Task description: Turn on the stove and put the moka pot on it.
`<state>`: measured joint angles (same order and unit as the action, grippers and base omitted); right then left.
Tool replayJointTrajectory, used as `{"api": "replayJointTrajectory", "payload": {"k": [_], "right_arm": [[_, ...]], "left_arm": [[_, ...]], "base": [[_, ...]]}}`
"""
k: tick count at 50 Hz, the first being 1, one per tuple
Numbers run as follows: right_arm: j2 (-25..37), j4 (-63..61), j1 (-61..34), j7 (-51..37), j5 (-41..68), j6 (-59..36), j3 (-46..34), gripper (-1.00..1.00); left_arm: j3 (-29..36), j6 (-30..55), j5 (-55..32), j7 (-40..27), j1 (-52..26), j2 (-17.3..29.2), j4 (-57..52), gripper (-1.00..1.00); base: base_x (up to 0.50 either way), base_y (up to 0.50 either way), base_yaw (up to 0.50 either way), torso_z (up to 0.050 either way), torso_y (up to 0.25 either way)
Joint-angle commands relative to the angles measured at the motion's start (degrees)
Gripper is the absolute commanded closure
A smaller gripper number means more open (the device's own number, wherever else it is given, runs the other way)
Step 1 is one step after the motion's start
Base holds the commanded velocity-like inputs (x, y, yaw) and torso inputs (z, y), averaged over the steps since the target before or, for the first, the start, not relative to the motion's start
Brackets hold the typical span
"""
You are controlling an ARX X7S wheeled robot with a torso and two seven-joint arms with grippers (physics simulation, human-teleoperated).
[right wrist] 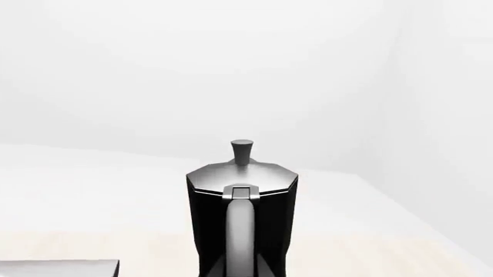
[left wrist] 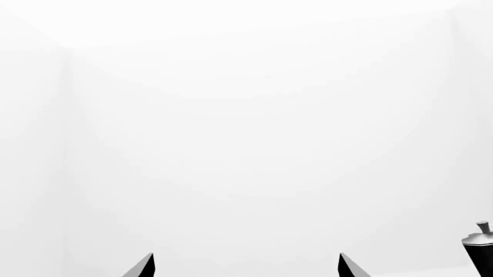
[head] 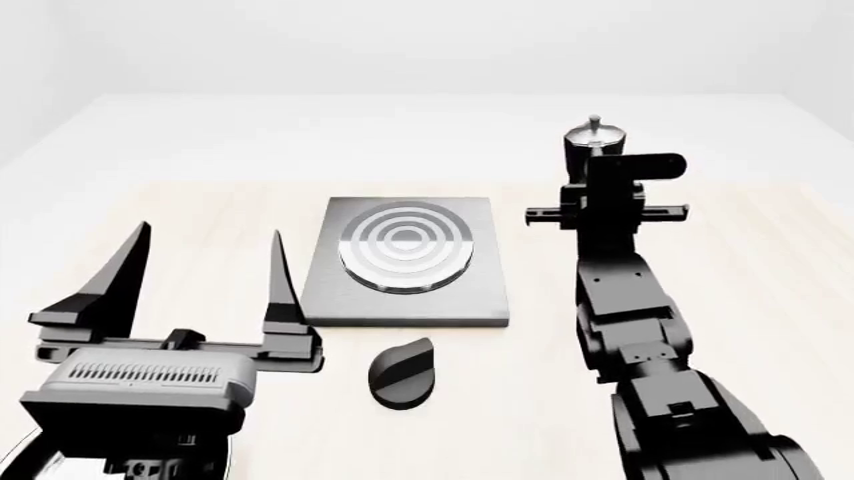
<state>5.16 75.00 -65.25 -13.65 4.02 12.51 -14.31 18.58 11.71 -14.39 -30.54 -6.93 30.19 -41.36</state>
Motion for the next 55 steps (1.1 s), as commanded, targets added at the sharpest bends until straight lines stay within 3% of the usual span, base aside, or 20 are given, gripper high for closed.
{"api": "replayJointTrajectory", "payload": {"k": [1,10,31,43,47,55], "right_arm": [[-1.4,0.0,-2.3,0.4,-3.3,-0.1,0.7,1.00],[-1.9,0.0,-3.9,1.2,-3.6,-0.5,0.7,1.00],[-5.1,0.0,-3.2,12.3,0.6,5.2,3.9,1.00],[-5.1,0.0,-3.1,13.0,25.1,8.2,-19.8,1.00],[-5.1,-0.1,-3.7,14.2,38.0,10.1,-33.3,1.00],[-5.1,-0.5,-4.1,13.1,55.0,12.5,-51.7,1.00]], "left_arm": [[0.1,0.0,-0.3,0.0,-0.4,-0.2,0.0,-1.00],[0.5,-0.2,-0.2,0.2,-0.7,-0.4,0.8,-1.00],[0.6,-2.1,-0.1,0.4,0.0,-0.4,2.5,-1.00],[0.8,-2.7,0.0,0.5,0.1,-0.5,3.0,-1.00],[0.8,-2.3,-0.1,0.4,0.0,-0.4,2.7,-1.00],[0.9,-2.2,-0.1,0.2,0.1,-0.3,2.4,-1.00]], "base": [[0.00,0.00,0.00,0.000,0.000],[0.00,0.00,0.00,0.000,0.001],[0.00,0.00,0.00,0.000,0.001],[0.00,0.00,0.00,0.001,0.001],[0.00,0.00,0.00,0.000,0.003],[0.00,0.00,0.00,0.000,0.001]]}}
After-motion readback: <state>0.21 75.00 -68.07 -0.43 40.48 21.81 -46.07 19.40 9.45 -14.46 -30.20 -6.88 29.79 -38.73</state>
